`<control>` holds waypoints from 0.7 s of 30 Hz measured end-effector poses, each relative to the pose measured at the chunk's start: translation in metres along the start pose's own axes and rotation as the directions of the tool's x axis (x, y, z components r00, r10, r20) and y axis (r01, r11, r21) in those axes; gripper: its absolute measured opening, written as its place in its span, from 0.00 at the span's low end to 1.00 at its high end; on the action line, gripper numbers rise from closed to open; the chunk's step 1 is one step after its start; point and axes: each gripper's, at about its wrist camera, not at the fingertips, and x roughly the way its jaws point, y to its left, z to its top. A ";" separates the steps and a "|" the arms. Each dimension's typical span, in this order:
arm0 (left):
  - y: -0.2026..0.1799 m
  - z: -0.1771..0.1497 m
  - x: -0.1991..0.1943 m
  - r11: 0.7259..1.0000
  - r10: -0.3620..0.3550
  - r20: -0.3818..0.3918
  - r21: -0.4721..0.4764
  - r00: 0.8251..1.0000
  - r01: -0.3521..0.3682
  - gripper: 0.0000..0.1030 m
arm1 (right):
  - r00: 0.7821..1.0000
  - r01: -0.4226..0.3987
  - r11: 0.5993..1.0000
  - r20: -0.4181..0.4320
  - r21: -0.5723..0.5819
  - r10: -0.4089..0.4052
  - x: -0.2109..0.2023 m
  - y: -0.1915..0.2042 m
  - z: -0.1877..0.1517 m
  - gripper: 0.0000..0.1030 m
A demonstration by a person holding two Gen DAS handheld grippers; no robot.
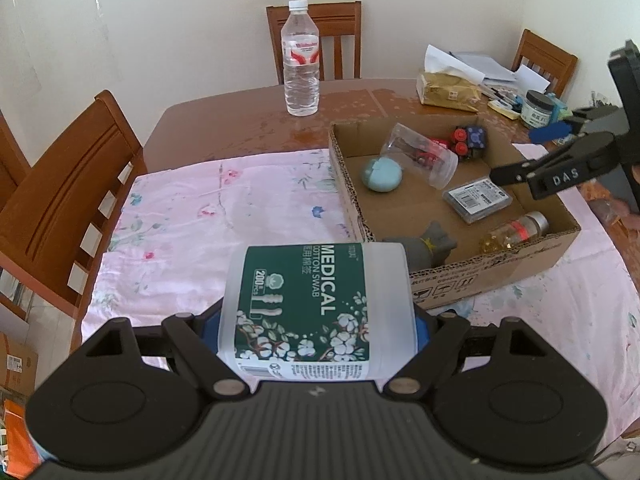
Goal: Organize rigid objects
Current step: 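Lower the card pack into the box and open the right gripper, then lower the white MEDICAL bottle into the box and open the left gripper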
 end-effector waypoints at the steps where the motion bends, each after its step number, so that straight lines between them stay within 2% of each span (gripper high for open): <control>1: 0.000 0.001 0.001 1.000 -0.001 0.000 0.000 1.000 0.001 0.80 | 1.000 0.000 1.000 -0.005 0.008 0.000 -0.001 0.001 -0.002 1.00; 10: -0.010 0.016 0.011 0.999 -0.029 0.014 0.026 0.999 0.028 0.80 | 1.000 0.003 0.997 -0.010 0.071 -0.002 -0.026 0.007 -0.021 1.00; 21: -0.041 0.056 0.044 0.995 -0.086 0.051 0.051 0.995 0.084 0.80 | 1.000 0.022 0.990 -0.007 0.137 -0.021 -0.047 0.015 -0.040 1.00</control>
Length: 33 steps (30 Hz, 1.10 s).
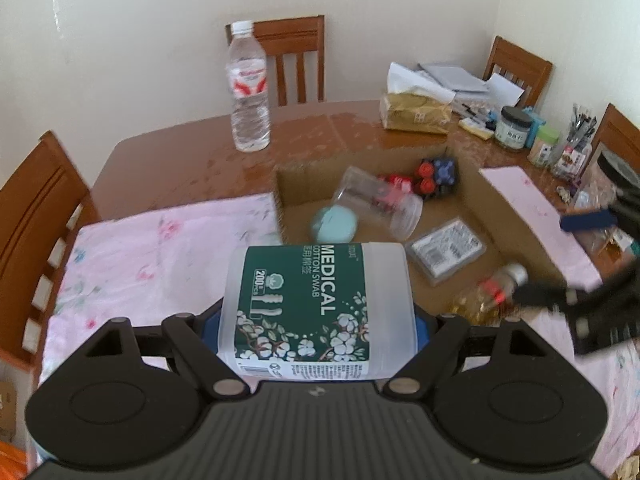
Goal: Organize rigid objects
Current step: 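Lower the white MEDICAL bottle into the box and open the left gripper, then move the right gripper to the correction-tape roller while the left gripper approaches the black timer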
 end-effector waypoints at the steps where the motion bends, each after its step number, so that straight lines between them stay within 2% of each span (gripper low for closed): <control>1: -0.001 0.003 0.004 1.000 -0.005 0.003 0.001 1.000 0.005 0.80 | 1.000 0.003 1.000 -0.001 0.001 -0.003 -0.001 0.000 -0.001 1.00; 11: -0.016 0.032 0.041 1.000 0.012 0.032 0.002 0.999 -0.012 0.82 | 1.000 0.021 0.999 -0.011 0.046 -0.020 -0.007 -0.014 -0.012 1.00; 12: -0.016 0.034 0.042 1.000 0.018 0.045 -0.001 0.999 -0.018 0.85 | 1.000 0.023 0.999 -0.011 0.049 -0.022 -0.007 -0.015 -0.013 1.00; 13: -0.015 0.036 0.044 1.000 0.022 0.051 -0.005 0.998 -0.022 0.95 | 1.000 0.024 0.998 -0.011 0.053 -0.023 -0.007 -0.017 -0.013 1.00; 16: -0.015 0.038 0.046 0.999 0.036 0.061 -0.022 0.998 -0.035 0.97 | 1.000 0.021 0.998 -0.014 0.061 -0.020 -0.007 -0.020 -0.015 1.00; 26: -0.006 0.015 0.022 0.992 0.083 0.043 -0.098 0.996 -0.078 0.97 | 1.000 -0.009 0.998 -0.022 0.062 0.011 -0.002 -0.021 -0.020 1.00; 33: -0.002 -0.010 0.000 0.973 0.175 0.019 -0.156 0.984 -0.170 0.98 | 0.999 -0.050 0.997 -0.020 0.055 0.051 -0.003 -0.020 -0.027 1.00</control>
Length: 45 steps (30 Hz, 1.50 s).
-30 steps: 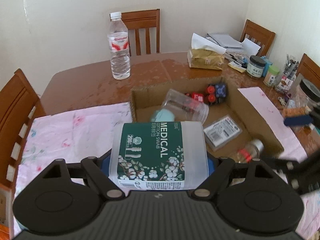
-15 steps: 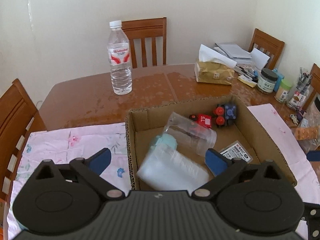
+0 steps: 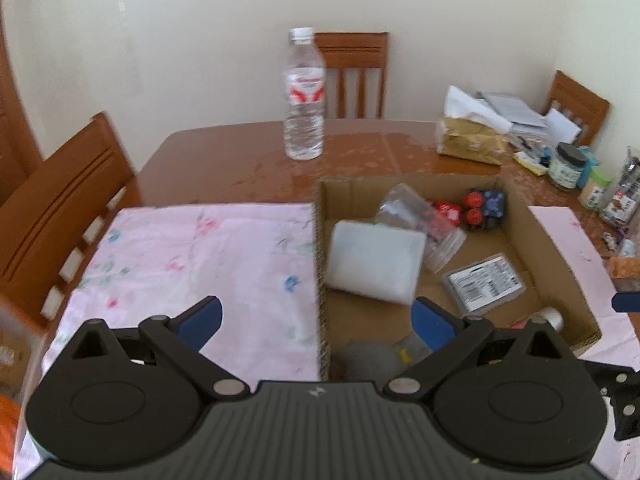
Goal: Organize rigid objects
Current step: 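Move the right gripper to the correction-tape roller while the left gripper approaches the black timer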
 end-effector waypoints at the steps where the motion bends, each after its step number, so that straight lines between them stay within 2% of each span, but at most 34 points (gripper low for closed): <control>1: 0.002 -0.002 -0.002 1.000 0.014 -0.007 -0.006 1.000 -0.014 0.98 | 1.000 -0.005 1.000 -0.003 0.001 0.005 0.001 0.001 -0.001 1.00; 5: 0.009 -0.016 -0.007 0.999 0.040 -0.022 0.014 0.999 -0.040 0.98 | 1.000 -0.021 1.000 -0.013 -0.009 0.021 0.002 0.009 -0.011 1.00; 9: 0.018 -0.026 -0.005 0.999 0.019 -0.036 0.030 0.999 -0.018 0.98 | 0.999 -0.010 1.000 -0.037 0.011 0.011 0.002 0.019 -0.023 1.00; 13: 0.025 -0.038 0.000 0.993 0.002 -0.041 0.116 0.999 0.003 0.98 | 0.995 0.018 0.999 -0.099 0.046 -0.014 0.010 0.037 -0.036 1.00; 16: 0.030 -0.048 -0.002 0.983 -0.030 -0.045 0.178 0.999 0.037 0.98 | 0.990 0.011 0.998 -0.138 0.055 -0.003 0.012 0.055 -0.048 1.00; 19: 0.039 -0.053 -0.002 0.978 -0.069 -0.060 0.190 0.996 0.080 0.98 | 0.982 0.035 0.997 -0.187 0.062 -0.023 0.017 0.074 -0.062 1.00; 25: 0.048 -0.057 -0.003 0.966 -0.139 -0.071 0.209 0.988 0.151 0.98 | 0.961 0.121 0.988 -0.260 0.096 -0.093 0.022 0.087 -0.086 1.00; 37: 0.053 -0.058 0.001 0.957 -0.177 -0.086 0.219 0.980 0.192 0.98 | 0.948 0.235 0.958 -0.258 0.165 -0.188 0.020 0.063 -0.085 1.00; 45: 0.052 -0.058 0.003 0.951 -0.189 -0.094 0.230 0.977 0.206 0.98 | 0.953 0.199 0.966 -0.264 0.165 -0.151 0.033 0.074 -0.088 1.00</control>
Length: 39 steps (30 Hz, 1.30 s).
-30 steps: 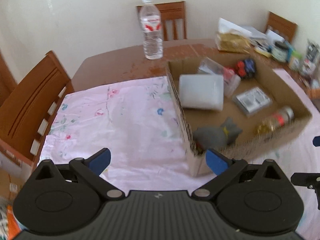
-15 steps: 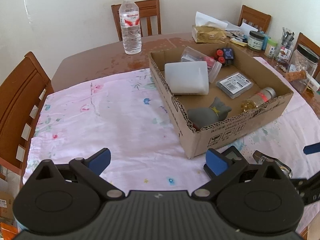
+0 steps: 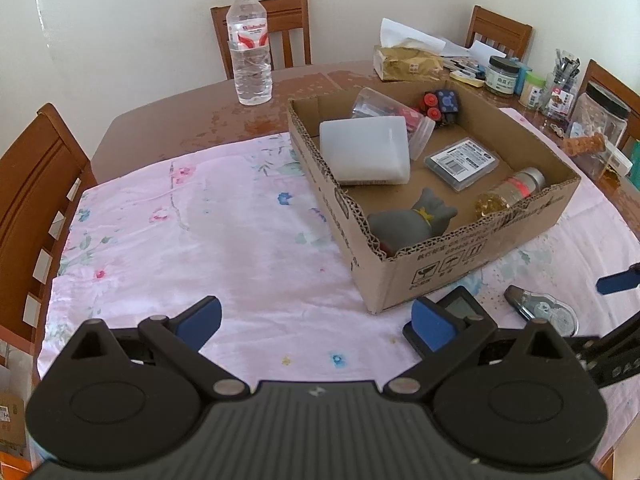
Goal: Organize rigid objects
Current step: 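Move the right gripper to the correction-tape roller while the left gripper approaches the black timer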
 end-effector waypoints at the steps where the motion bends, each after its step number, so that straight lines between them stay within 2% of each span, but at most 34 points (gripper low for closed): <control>1: -0.001 0.000 0.000 1.000 -0.003 -0.003 0.001 1.000 0.003 0.98 | 1.000 0.001 1.000 -0.008 -0.004 -0.001 0.003 0.002 -0.001 1.00; 6: -0.005 -0.002 0.003 1.000 -0.011 -0.023 0.003 1.000 0.011 0.98 | 0.999 0.033 0.999 -0.010 0.000 -0.033 0.013 -0.003 -0.006 1.00; 19: -0.022 0.003 0.007 1.000 -0.014 -0.036 -0.008 0.999 0.014 0.98 | 0.998 0.065 0.992 0.006 0.110 -0.067 0.025 -0.066 -0.007 1.00; 22: -0.022 0.002 0.007 1.000 -0.010 -0.039 -0.012 0.999 0.010 0.98 | 0.997 0.074 0.994 -0.003 0.075 -0.074 0.019 -0.055 -0.006 1.00; 26: -0.021 0.000 0.008 1.000 -0.009 -0.050 -0.016 0.999 0.008 0.98 | 0.999 -0.032 0.999 0.030 0.035 0.031 0.016 -0.029 -0.010 1.00; 28: -0.021 -0.001 0.009 1.000 -0.014 -0.058 -0.019 0.998 0.013 0.98 | 0.999 -0.002 1.000 0.034 0.007 0.002 0.021 -0.015 -0.009 1.00; 30: -0.022 -0.002 0.009 0.999 -0.027 -0.063 -0.023 0.998 0.026 0.98 | 0.998 -0.012 1.000 0.062 -0.012 0.013 0.022 -0.008 -0.007 1.00; 39: -0.034 -0.004 0.016 0.996 -0.073 -0.095 -0.050 0.993 0.068 0.98 | 0.994 -0.003 1.000 0.111 -0.002 0.003 0.031 -0.003 0.018 1.00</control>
